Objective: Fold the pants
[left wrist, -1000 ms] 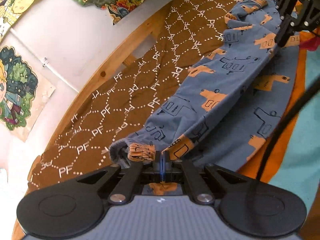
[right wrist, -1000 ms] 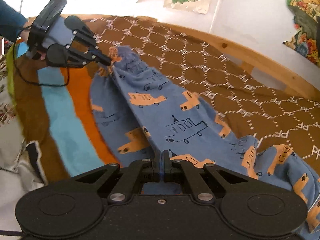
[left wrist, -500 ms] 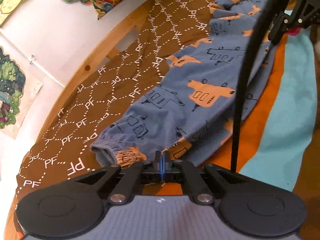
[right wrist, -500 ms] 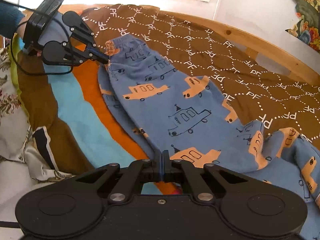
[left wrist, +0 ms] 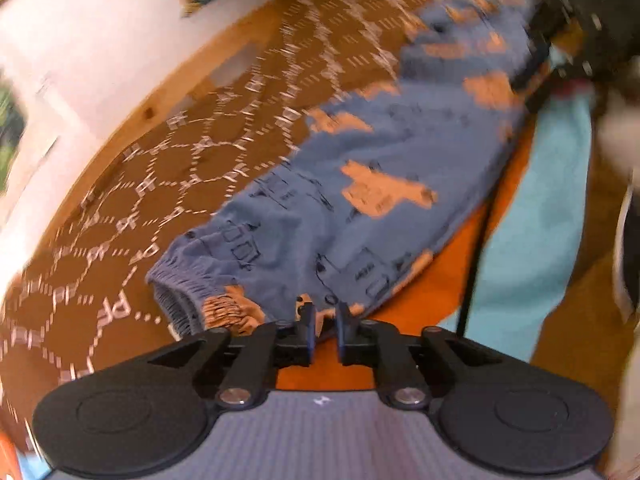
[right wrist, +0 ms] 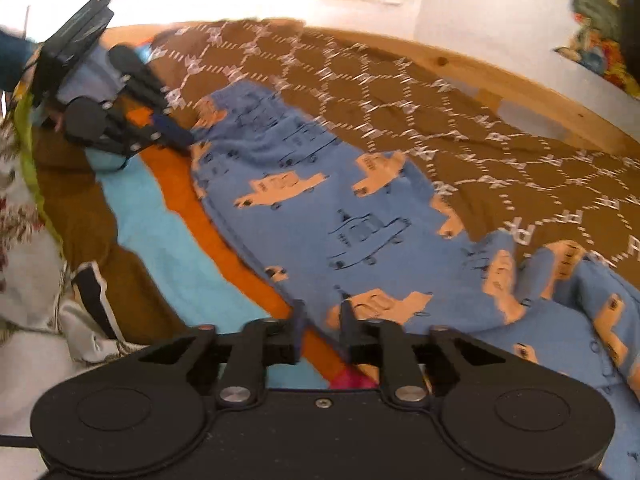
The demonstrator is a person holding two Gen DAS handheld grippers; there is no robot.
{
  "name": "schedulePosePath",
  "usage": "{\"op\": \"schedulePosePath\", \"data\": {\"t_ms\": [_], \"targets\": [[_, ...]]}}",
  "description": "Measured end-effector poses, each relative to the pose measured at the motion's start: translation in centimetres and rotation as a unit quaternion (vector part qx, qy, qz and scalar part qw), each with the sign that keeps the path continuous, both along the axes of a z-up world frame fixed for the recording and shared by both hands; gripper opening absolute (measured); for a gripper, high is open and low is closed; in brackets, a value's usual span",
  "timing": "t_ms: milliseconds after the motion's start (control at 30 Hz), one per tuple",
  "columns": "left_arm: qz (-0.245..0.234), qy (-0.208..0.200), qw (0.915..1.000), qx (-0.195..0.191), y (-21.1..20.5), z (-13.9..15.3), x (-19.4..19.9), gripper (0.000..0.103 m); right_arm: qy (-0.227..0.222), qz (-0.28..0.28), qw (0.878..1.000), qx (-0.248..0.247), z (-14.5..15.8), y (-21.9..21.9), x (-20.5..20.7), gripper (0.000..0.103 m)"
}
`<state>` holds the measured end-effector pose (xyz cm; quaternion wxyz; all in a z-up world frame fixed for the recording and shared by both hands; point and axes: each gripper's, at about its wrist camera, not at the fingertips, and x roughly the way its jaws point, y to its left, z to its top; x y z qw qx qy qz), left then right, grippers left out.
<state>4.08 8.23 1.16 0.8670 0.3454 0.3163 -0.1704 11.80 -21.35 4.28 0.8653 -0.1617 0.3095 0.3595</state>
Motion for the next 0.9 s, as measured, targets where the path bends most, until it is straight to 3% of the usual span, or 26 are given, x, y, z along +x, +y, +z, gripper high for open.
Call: {"op": "schedulePosePath", "data": {"t_ms": [67, 167, 233, 300, 367, 433, 500, 567, 600, 667, 700, 733, 833, 900], "targets": [[0.041, 0.0, 0.9974, -0.06, 0.7, 1.4, 0.0, 0.017, -0.004, -0.026, 1.0, 0.015, 0.5, -1.0, 0.2, 0.035], [0.091, -0.007, 0.9819, -0.166, 0.8, 3.1, 1.2, 0.017, -0.001, -0.083, 0.996, 0.044, 0.9, -2.4, 1.5, 0.045], [0.119, -0.009, 0.9714, -0.205, 0.3, 3.2, 3.0, 0.017, 0.005, -0.116, 0.992, 0.049, 0.7, -3.0, 2.2, 0.045], [0.164, -0.001, 0.9619, -0.219, 0.1, 2.6, 5.3, 0.017, 0.009, -0.131, 0.99, 0.048, 0.3, -3.3, 2.4, 0.045], [0.208, 0.012, 0.9564, -0.205, 0.8, 1.6, 7.2, 0.017, 0.015, -0.139, 0.989, 0.044, -0.1, -3.8, 2.4, 0.045], [0.23, 0.003, 0.9571, -0.176, 2.3, 0.9, 7.8, 0.017, 0.022, -0.147, 0.988, 0.04, -0.7, -4.1, 2.1, 0.045], [0.233, -0.004, 0.9599, -0.155, 4.1, 1.1, 7.7, 0.01, 0.032, -0.153, 0.987, 0.038, -1.3, -4.5, 2.1, 0.046], [0.228, -0.008, 0.9599, -0.163, 5.4, 2.4, 6.7, 0.009, 0.038, -0.154, 0.986, 0.04, -1.7, -4.6, 2.2, 0.047], [0.225, -0.014, 0.9597, -0.168, 5.5, 3.0, 6.1, 0.01, 0.04, -0.154, 0.986, 0.042, -1.8, -4.5, 2.4, 0.047], [0.223, -0.028, 0.9611, -0.161, 5.3, 4.0, 4.6, 0.025, 0.042, -0.152, 0.986, 0.048, -1.8, -4.2, 2.5, 0.05], [0.227, -0.036, 0.9608, -0.155, 5.0, 4.3, 4.1, 0.04, 0.043, -0.151, 0.986, 0.05, -1.8, -4.1, 2.5, 0.05], [0.235, -0.046, 0.9589, -0.152, 4.8, 4.4, 3.4, 0.043, 0.042, -0.15, 0.986, 0.051, -1.8, -4.1, 2.5, 0.051], [0.253, -0.047, 0.9563, -0.139, 4.4, 3.8, 3.2, 0.041, 0.043, -0.15, 0.986, 0.051, -1.8, -4.1, 2.4, 0.052], [0.275, -0.049, 0.9566, -0.082, 4.1, 2.1, 5.2, 0.034, 0.044, -0.151, 0.986, 0.051, -1.8, -4.1, 2.3, 0.053]]}}
